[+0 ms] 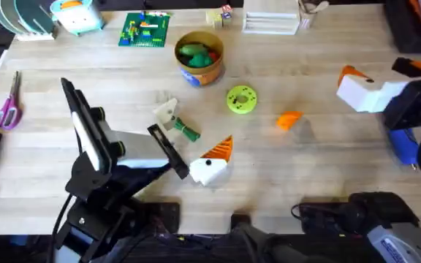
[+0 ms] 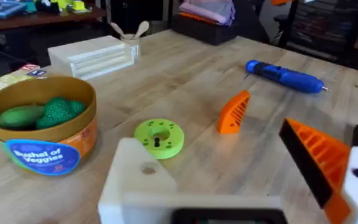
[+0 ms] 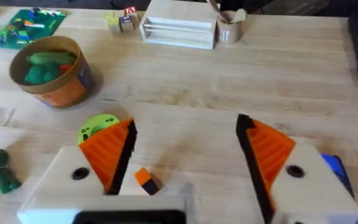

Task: Pick up the gripper from the table and insert it into the empty holder that is missing its gripper. Then pick up a screw, insert it into the mounting hole, and use the screwdriver to tighten it. Finally, clean up the table by picking up the vegetable and placing it into the bucket.

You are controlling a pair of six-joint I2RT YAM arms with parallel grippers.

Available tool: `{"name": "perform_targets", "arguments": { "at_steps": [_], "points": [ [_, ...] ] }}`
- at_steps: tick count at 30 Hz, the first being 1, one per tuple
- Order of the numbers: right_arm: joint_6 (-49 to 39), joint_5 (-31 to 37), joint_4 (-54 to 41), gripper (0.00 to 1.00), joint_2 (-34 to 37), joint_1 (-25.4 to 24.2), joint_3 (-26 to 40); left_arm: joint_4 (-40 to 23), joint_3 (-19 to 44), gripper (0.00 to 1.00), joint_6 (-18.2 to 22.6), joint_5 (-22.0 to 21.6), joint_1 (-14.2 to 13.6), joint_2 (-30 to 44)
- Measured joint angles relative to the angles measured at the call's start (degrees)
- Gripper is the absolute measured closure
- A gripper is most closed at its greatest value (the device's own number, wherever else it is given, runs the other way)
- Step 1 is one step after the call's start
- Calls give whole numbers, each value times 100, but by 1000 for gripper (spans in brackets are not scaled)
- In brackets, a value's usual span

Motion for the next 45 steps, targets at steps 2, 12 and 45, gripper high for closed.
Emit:
{"name": "perform_targets", "arguments": {
  "at_steps": [2,12,45],
  "points": [
    [0,0,0,10,0,0,0,-1,0,8,-15,44,0,0],
    [0,0,0,11,0,0,0,1,0,8,-17,134,0,0],
    [-883,-597,-1526,10,1613,614,271,1,0,8,-17,135,0,0]
  ]
}}
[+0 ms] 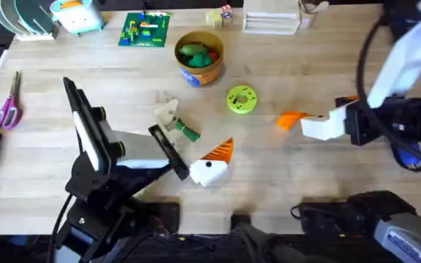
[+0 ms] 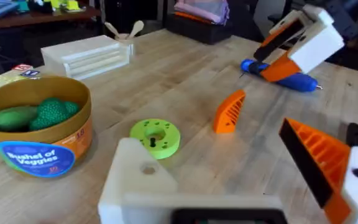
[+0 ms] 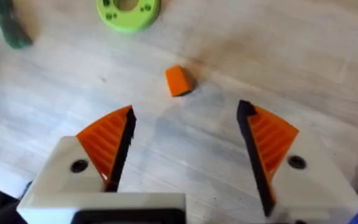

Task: Pick up the gripper from the table and insert it into the empty holder that is missing its gripper. Then pick up a screw, insert it into the mounting hole, and use the screwdriver to tighten it. Finally, clean up the table by picking up the vegetable and placing it into the bucket.

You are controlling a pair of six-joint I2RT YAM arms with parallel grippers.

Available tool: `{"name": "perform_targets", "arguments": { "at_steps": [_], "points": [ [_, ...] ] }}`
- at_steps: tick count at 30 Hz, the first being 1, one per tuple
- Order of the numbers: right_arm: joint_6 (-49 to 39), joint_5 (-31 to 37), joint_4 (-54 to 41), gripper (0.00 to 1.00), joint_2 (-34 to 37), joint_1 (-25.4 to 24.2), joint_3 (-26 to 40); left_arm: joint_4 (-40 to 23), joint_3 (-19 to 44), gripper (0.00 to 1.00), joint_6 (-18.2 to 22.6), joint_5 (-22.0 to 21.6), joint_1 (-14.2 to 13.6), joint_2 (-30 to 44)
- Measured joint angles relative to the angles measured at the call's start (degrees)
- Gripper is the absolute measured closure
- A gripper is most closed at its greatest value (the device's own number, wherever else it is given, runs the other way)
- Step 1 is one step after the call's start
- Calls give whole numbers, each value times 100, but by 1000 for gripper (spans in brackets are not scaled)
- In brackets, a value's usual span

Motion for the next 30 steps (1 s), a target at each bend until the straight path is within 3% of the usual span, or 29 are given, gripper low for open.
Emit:
{"name": "perform_targets", "arguments": {
  "at_steps": [6,15,18,26,30],
  "points": [
    [-349,496,-39,10,1302,609,188,0,0,9,0,0,0,0],
    [-666,751,402,19,2369,741,197,0,0,9,0,0,0,0],
    [-727,756,523,139,2482,741,197,-1,0,8,-1,2,0,0],
    [-772,741,694,346,2492,741,210,-2,0,8,0,2,0,0],
    [-774,523,694,366,2492,741,210,-2,0,8,-2,2,0,0]
  ]
}}
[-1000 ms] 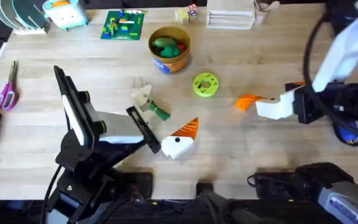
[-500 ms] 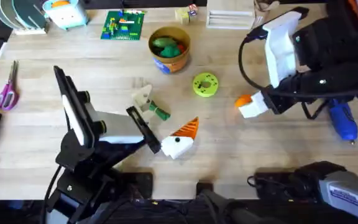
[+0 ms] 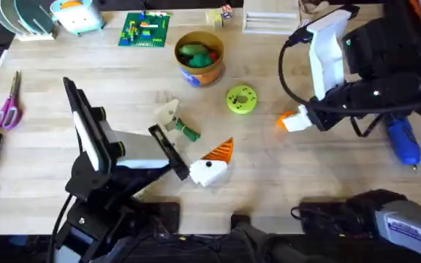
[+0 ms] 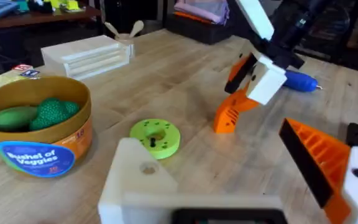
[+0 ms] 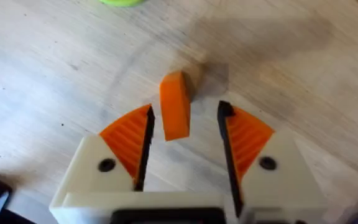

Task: Pick up the gripper from the table and insert it into the empty holder that is missing its gripper. Then pick up a screw, insert it into the mounting hole, and use the screwdriver to tighten it. Finally, clean up the table by picking up the vegetable and placing it into the bucket.

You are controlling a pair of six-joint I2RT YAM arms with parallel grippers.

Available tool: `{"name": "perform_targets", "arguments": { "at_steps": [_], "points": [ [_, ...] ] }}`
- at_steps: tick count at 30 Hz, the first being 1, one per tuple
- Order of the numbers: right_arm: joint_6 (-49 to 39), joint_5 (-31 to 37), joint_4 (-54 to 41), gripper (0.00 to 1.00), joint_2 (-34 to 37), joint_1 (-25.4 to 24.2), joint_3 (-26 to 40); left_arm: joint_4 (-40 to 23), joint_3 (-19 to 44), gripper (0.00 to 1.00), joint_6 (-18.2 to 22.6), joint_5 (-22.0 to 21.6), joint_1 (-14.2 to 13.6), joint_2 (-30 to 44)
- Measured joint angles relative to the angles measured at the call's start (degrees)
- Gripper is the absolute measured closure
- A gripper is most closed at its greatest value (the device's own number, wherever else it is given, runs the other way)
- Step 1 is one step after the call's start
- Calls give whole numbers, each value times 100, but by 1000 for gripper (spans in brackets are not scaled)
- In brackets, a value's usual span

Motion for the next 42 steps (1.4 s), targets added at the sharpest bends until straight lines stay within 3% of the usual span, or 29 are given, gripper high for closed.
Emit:
{"name": "perform_targets", "arguments": {
  "at_steps": [13,15,17,18,25,30,36,42],
  "points": [
    [1,-130,-37,483,0,0,0,2,0,8,1,0,0,0],
    [-23,-119,-37,604,0,0,0,1,0,8,2,0,0,0],
    [-33,-112,-34,894,0,0,0,-1,0,8,1,0,0,0],
    [-19,-117,-31,965,2,0,2,-1,0,8,2,0,0,0],
    [247,-133,-295,990,-76,2,255,2,0,8,2,0,0,0],
    [628,-421,-339,990,-924,2,628,2,0,8,0,0,0,0],
    [1604,-784,953,991,-2112,7,307,-1,0,8,2,0,0,0],
    [4182,-2133,4219,991,-2345,11,-1579,1,0,8,2,9,0,0]
  ]
}}
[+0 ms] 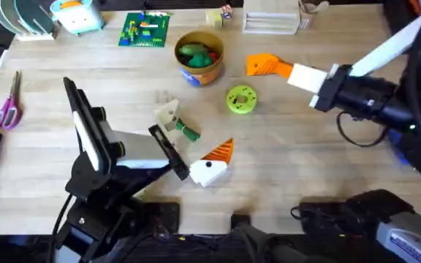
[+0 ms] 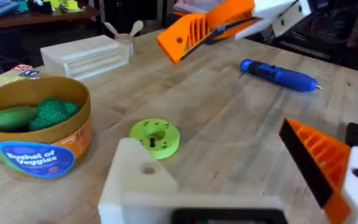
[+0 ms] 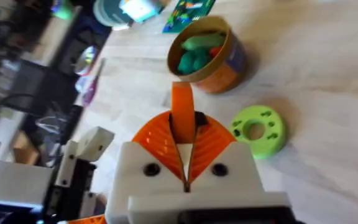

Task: Pick up the gripper from the table and insert it into the empty holder that is missing its gripper. Then pick up a screw, insert it into the mounting hole, and use the screwdriver to tighten it. Finally, clean up the table by picking up the vegetable and placing it into the bucket.

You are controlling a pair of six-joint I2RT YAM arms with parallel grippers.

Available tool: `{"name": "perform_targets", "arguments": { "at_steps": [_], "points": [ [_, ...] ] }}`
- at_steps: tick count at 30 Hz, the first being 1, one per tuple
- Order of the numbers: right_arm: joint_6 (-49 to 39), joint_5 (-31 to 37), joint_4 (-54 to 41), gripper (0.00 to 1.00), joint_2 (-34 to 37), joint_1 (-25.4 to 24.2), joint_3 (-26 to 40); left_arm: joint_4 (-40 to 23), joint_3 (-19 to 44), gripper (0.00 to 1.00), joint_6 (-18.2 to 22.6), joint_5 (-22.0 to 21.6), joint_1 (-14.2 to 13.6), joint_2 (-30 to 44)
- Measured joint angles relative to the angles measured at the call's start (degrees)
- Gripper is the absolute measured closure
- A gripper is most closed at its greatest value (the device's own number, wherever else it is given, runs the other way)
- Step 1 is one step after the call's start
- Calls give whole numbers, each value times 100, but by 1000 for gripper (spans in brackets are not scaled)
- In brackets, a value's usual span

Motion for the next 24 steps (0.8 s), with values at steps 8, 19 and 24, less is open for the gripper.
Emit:
{"name": "perform_targets", "arguments": {
  "at_steps": [8,19,24],
  "points": [
    [2592,-940,1223,991,747,552,-768,0,0,8,0,6,0,0],
    [4182,-2102,2850,991,2015,949,-773,-4,0,8,-2,384,0,0],
    [4426,-2392,2858,991,2158,1027,-773,-11,0,8,-8,753,0,0]
  ]
}}
